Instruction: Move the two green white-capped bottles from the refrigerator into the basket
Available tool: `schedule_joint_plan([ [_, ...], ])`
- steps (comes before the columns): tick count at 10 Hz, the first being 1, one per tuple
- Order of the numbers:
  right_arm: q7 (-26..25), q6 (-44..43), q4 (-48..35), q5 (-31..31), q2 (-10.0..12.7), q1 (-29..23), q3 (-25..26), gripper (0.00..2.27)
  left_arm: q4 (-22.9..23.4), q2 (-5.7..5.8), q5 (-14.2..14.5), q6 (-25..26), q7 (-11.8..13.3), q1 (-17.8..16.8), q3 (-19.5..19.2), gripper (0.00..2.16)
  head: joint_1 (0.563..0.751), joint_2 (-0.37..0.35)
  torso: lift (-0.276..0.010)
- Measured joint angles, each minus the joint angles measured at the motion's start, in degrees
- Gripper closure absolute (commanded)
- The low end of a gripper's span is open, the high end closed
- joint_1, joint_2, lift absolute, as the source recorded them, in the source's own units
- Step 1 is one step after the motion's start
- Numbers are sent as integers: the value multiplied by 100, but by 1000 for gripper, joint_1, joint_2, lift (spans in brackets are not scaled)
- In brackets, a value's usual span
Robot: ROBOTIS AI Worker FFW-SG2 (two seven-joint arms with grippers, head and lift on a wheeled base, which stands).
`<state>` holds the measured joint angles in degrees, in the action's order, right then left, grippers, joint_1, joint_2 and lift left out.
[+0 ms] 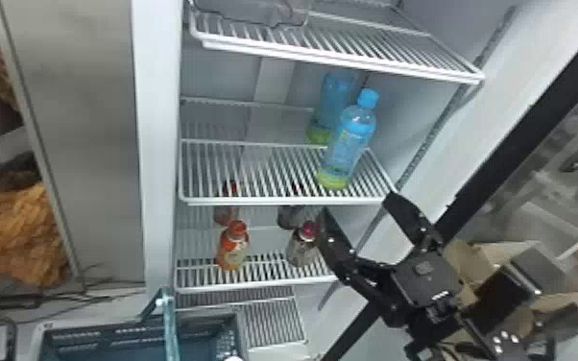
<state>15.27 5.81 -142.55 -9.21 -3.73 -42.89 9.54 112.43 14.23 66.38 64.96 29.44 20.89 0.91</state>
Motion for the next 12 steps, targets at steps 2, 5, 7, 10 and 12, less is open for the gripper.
schedule_joint_plan([
  [2,-211,-672,388,21,96,-27,0,61,0,0,0,0,0,5,12,1182,695,-350,-4],
  [5,-240,-804,631,49,189,-134,-10,67,0,0,-34,0,-2,-22,23,1182,695,-350,-4],
  [7,-282,-959,822,94,245,-148,-7,70,0,0,-52,-29,-9,-44,32,1182,695,-350,-4],
  [10,-306,-1223,903,71,248,-139,4,76,0,1,-46,-42,-9,-74,88,1182,695,-350,-4],
  [12,-303,-1313,910,64,248,-152,-6,78,0,1,-46,-42,-9,-65,85,1182,695,-350,-4],
])
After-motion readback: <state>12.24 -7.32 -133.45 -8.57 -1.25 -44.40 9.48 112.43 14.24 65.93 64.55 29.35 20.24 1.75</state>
